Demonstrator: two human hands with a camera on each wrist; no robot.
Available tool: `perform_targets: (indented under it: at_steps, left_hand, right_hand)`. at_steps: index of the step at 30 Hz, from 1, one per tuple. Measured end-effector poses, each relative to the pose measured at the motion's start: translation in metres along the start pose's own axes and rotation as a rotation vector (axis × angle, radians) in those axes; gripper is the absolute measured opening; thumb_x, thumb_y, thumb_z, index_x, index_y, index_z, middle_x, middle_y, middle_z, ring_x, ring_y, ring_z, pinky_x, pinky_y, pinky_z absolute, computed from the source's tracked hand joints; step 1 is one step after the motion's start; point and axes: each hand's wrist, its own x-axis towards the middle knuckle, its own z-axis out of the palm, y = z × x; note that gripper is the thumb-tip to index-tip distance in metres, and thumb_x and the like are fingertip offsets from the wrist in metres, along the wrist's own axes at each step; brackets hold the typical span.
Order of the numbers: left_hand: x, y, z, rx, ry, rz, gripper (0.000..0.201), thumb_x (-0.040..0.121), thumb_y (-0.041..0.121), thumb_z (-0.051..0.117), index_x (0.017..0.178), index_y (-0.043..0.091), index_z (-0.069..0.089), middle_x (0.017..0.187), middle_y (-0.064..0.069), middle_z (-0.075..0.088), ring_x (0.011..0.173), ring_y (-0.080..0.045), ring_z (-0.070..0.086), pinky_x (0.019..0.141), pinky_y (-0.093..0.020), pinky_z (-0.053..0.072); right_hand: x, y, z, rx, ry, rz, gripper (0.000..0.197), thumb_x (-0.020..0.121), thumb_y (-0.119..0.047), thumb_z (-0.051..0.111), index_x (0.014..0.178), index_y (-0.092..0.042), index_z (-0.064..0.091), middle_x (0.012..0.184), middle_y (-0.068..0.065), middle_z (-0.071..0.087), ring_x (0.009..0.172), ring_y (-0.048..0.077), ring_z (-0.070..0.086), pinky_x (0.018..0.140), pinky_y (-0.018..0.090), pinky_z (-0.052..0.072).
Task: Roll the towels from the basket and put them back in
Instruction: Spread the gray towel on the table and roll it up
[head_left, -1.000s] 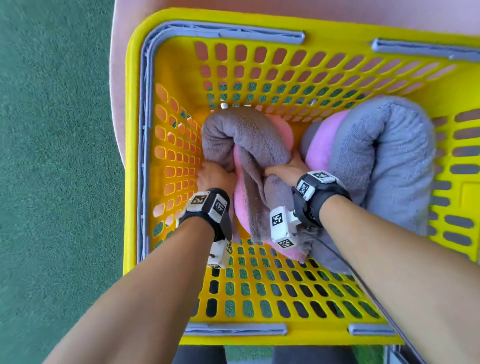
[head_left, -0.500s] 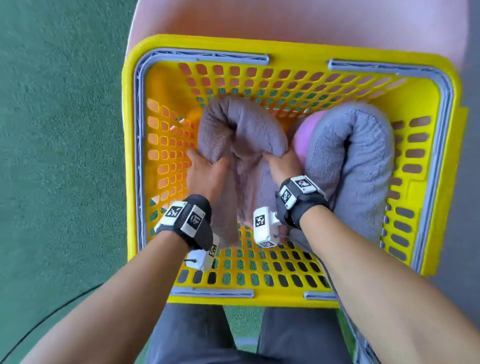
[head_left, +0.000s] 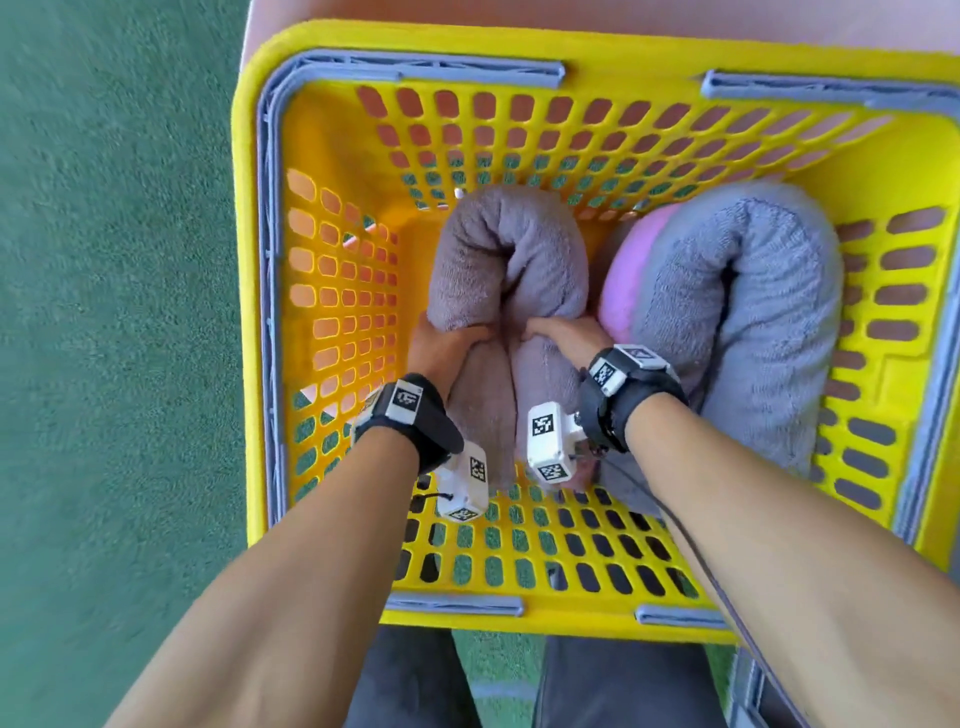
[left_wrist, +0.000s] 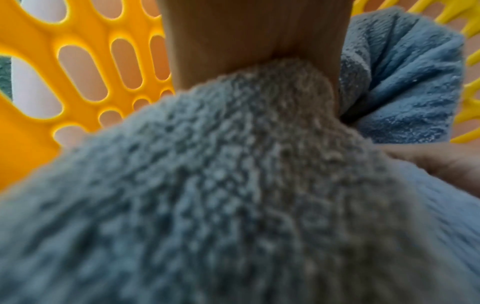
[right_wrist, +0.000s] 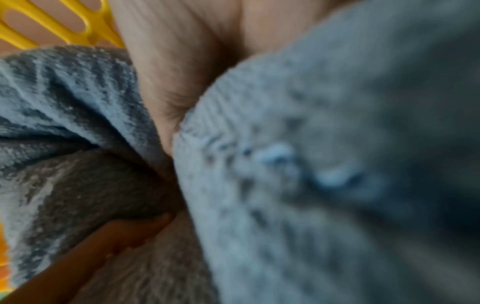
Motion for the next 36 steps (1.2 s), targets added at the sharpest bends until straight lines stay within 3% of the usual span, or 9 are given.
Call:
perform_targets:
  at_steps: [5,10,14,16,20,23,27,31,36]
  left_hand:
    - [0.005,0.016,-0.025,0.316,0.162,0.176,0.08,0.055,0.047,0.077,0.125,0.018,0.052,0.117,-0.007,0.064,0.105,-0.03,0.061,0.082,-0.034,0.049]
    - [0.0,0.017,-0.017,0.544,0.147,0.21,0.087,0.075,0.033,0.069,0.145,0.014,0.022,0.134,-0.02,0.041,0.121,-0.042,0.043,0.095,-0.045,0.038]
    - [-0.035,0.023,-0.004,0.64,0.446,0.537,0.061,0.074,0.034,0.063,0.127,0.012,0.043,0.12,-0.013,0.045,0.113,-0.032,0.041,0.091,-0.042,0.034]
    - [-0.045,0.032,0.005,0.5,0.278,0.618,0.043,0.082,0.041,0.056,0.111,0.009,0.054,0.111,-0.014,0.056,0.107,-0.031,0.05,0.089,-0.037,0.036]
    - [-0.048,0.037,0.026,0.061,-0.362,0.139,0.082,0.075,0.071,0.051,0.129,0.011,0.054,0.125,-0.006,0.062,0.116,-0.016,0.057,0.106,-0.038,0.04]
    - [-0.044,0.032,0.028,-0.201,-0.471,0.026,0.064,0.08,0.053,0.065,0.122,0.005,0.06,0.112,-0.008,0.07,0.105,-0.018,0.066,0.1,-0.038,0.047]
    - [-0.03,0.018,0.028,-0.188,-0.385,-0.016,0.051,0.082,0.034,0.07,0.12,0.002,0.06,0.11,-0.015,0.069,0.103,-0.026,0.066,0.095,-0.041,0.051]
    - [-0.026,0.011,0.035,0.499,-0.345,0.105,0.047,0.097,0.036,0.045,0.121,-0.003,0.057,0.121,-0.023,0.06,0.113,-0.034,0.057,0.099,-0.041,0.043]
    - [-0.042,0.03,0.003,0.704,0.374,0.629,0.055,0.074,0.03,0.063,0.122,0.01,0.045,0.121,-0.016,0.047,0.113,-0.033,0.041,0.091,-0.044,0.033]
  right_hand:
    - [-0.013,0.005,0.01,0.011,-0.068,0.052,0.058,0.057,-0.045,0.079,0.104,-0.013,0.066,0.088,0.002,0.065,0.081,0.023,0.062,0.061,0.031,0.048]
    - [-0.029,-0.003,0.025,-0.063,0.168,-0.046,0.083,0.067,-0.04,0.08,0.135,-0.01,0.045,0.131,0.008,0.057,0.118,0.028,0.055,0.091,0.028,0.041]
    - [-0.057,-0.003,0.016,0.008,0.374,-0.213,0.07,0.069,-0.033,0.076,0.129,-0.013,0.044,0.124,0.017,0.06,0.112,0.036,0.056,0.09,0.037,0.044]
    - [-0.069,0.001,0.012,0.069,0.358,-0.279,0.067,0.07,-0.032,0.074,0.127,-0.013,0.044,0.123,0.017,0.061,0.111,0.034,0.058,0.089,0.037,0.046]
    - [-0.073,0.008,0.014,0.279,0.167,-0.347,0.064,0.064,-0.047,0.071,0.121,-0.023,0.054,0.114,0.001,0.067,0.108,0.015,0.063,0.095,0.039,0.049]
    - [-0.067,0.005,0.017,0.322,0.052,-0.284,0.055,0.067,-0.05,0.058,0.113,-0.019,0.061,0.112,0.007,0.067,0.109,0.022,0.061,0.099,0.042,0.046]
    - [-0.051,0.01,0.024,-0.128,0.101,-0.271,0.061,0.084,-0.053,0.035,0.127,-0.013,0.054,0.127,0.019,0.049,0.12,0.033,0.043,0.107,0.043,0.033]
    - [-0.043,0.014,0.024,-0.429,0.261,-0.119,0.044,0.093,-0.038,0.049,0.123,-0.008,0.057,0.126,0.021,0.048,0.119,0.039,0.047,0.099,0.04,0.037]
    - [-0.044,-0.005,0.015,-0.184,0.236,-0.176,0.093,0.056,-0.068,0.071,0.126,-0.015,0.042,0.126,0.016,0.056,0.106,0.036,0.06,0.091,0.046,0.049]
